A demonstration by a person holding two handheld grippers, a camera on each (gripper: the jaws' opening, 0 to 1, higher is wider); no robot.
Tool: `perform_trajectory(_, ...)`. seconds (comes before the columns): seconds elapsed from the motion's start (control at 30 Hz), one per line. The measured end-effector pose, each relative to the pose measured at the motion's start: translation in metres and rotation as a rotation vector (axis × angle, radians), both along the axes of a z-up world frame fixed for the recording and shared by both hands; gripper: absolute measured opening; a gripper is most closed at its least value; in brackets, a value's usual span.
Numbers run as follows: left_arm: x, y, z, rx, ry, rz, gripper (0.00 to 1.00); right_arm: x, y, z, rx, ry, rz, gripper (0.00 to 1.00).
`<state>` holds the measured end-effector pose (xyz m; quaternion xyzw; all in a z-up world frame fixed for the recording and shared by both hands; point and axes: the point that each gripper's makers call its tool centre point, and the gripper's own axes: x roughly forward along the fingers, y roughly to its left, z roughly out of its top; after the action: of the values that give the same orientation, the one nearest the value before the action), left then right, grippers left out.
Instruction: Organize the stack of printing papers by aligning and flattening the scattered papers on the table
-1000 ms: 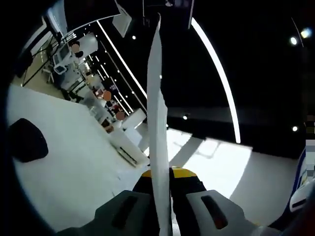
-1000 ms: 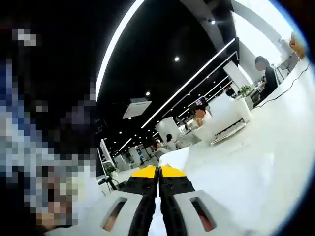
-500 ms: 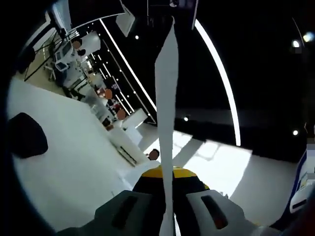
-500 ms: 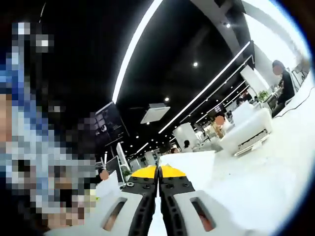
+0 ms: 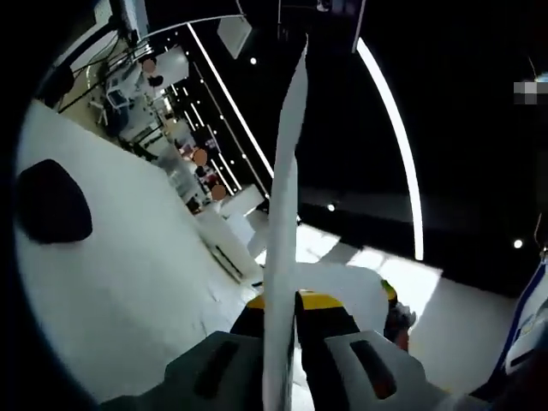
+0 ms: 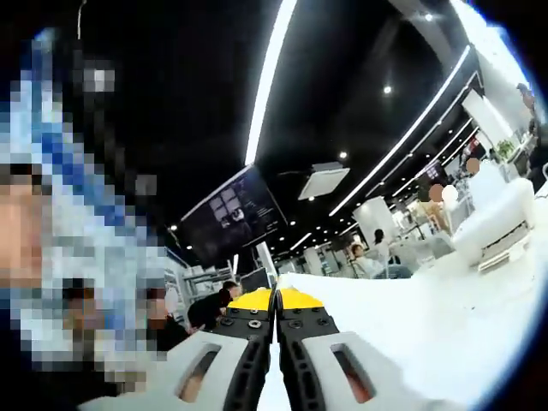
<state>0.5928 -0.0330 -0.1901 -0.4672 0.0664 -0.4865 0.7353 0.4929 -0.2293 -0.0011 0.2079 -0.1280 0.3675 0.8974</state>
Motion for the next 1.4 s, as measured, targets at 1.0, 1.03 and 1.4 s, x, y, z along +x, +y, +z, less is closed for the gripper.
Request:
perform_trajectory(1.0,-0.008,-0.011,0.003,-0.099,0.061,-0.068,0.07,0.016,-0.038,-0.17,0.307,0.266,-0.031,0.0)
perform_trajectory(1.03,-0.007,-0.011,0.002,-0.099,0.061,-0.068,0.07,0.015,-0.038,-0.175,0.292,0.271,-0.046,0.0)
perform_trajectory(1.4,0.003,-0.014,-0.013,-0.095,0.106,-0.082,0.08,0.009,-0.016,-0.203,0.28,0.415,0.025,0.0)
